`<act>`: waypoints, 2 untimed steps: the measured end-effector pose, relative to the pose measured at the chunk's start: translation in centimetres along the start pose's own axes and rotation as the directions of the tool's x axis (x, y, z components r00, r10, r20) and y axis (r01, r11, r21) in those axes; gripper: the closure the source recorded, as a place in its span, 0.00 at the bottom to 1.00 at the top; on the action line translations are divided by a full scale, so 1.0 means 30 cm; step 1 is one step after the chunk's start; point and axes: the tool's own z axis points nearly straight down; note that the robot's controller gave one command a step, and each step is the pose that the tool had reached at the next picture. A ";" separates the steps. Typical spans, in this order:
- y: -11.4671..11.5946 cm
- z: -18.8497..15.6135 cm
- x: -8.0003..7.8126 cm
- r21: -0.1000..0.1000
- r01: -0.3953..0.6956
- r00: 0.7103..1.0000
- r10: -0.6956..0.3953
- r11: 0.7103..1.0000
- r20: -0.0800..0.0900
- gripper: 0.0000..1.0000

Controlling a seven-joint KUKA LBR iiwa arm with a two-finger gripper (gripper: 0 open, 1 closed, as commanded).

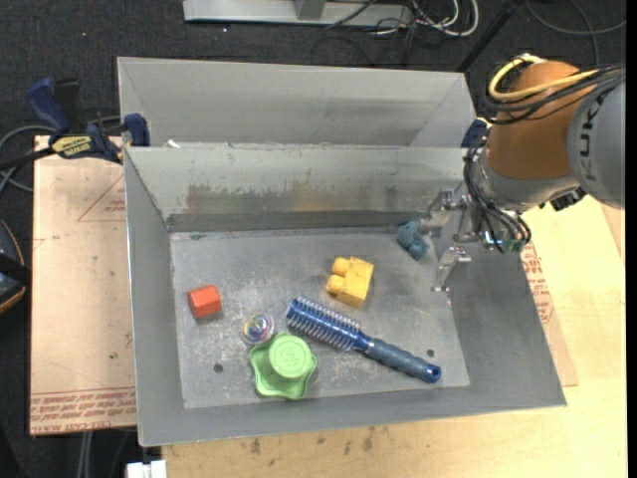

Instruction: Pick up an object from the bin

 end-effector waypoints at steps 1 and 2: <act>0.027 0.206 -0.092 -0.003 -0.192 0.981 0.192 0.981 0.023 0.00; -0.120 0.127 -0.103 -0.003 -0.425 0.905 0.425 0.905 0.012 0.00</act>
Offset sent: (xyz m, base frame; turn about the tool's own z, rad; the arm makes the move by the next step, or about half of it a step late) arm 0.0216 0.0078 -0.0697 0.1937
